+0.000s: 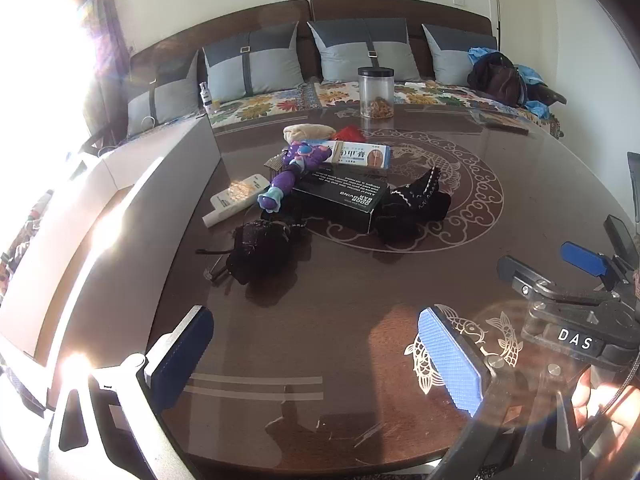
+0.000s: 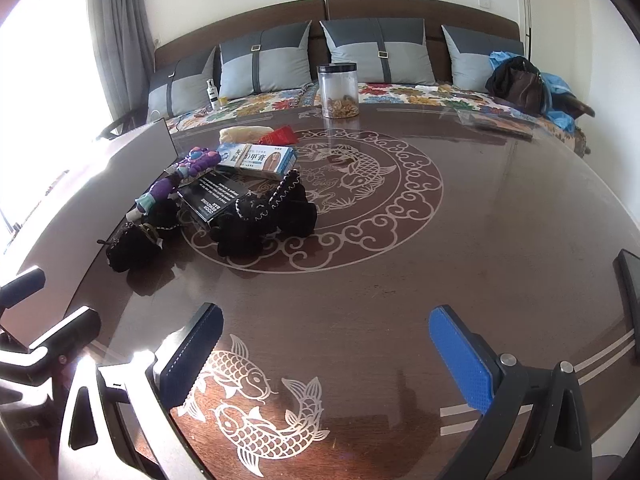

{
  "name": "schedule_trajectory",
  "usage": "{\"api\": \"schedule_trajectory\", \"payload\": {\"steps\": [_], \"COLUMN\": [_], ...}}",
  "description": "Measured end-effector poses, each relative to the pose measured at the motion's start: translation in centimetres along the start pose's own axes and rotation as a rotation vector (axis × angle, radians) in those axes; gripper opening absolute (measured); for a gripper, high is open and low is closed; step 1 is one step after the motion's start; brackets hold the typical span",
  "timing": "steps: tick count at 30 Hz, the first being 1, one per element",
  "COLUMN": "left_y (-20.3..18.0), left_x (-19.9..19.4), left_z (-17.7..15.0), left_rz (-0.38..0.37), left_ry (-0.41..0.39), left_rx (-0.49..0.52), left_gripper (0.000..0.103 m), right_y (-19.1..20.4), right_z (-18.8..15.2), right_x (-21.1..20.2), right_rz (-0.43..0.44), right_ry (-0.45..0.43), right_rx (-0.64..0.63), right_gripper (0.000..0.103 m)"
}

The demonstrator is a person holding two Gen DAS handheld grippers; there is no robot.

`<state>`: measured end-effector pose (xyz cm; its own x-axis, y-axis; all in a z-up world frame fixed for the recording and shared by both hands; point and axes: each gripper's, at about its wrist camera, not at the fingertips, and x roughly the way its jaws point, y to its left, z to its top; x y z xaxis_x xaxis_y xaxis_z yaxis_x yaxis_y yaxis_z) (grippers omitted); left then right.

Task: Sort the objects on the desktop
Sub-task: 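Grasp the black fuzzy bundle with the left tool while the right tool grasps the black knit glove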

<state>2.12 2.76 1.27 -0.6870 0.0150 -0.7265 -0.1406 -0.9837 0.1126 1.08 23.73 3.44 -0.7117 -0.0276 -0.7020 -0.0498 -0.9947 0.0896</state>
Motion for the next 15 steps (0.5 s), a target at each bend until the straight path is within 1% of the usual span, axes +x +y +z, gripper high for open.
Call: {"api": "schedule_trajectory", "payload": {"steps": [1,3,4,6,9,13,15], "left_y": [0.3,1.0,1.4,2.4,3.6,4.8,5.2], "left_x": [0.8,3.0,3.9,4.9,6.1,7.8,8.5], "left_z": [-0.3,-0.9,-1.0,-1.1,-1.3,-1.5,-1.4], "left_rz": [0.002,0.032,0.035,0.027,0.022,0.004,-0.006], "left_ry": [0.025,0.109,0.14,0.16,0.187,0.233,0.245], "left_rx": [0.0,-0.001,-0.011,-0.044,-0.079,-0.119,-0.136], "left_gripper": [0.103,0.103,0.103,0.103,0.103,0.103,0.103], "right_y": [-0.2,-0.5,-0.5,-0.3,0.3,2.1,2.6], "right_z": [0.0,0.1,0.1,0.0,-0.2,-0.5,-1.0], "right_x": [0.0,0.0,0.3,0.9,1.9,3.4,4.2], "right_rz": [-0.005,-0.018,-0.028,-0.039,-0.018,-0.03,-0.044], "right_ry": [-0.003,-0.003,0.006,0.037,0.062,0.103,0.132], "right_rx": [0.008,0.013,0.007,-0.009,-0.036,-0.135,-0.164], "right_gripper": [0.103,0.103,0.103,0.103,0.103,0.103,0.103]}}
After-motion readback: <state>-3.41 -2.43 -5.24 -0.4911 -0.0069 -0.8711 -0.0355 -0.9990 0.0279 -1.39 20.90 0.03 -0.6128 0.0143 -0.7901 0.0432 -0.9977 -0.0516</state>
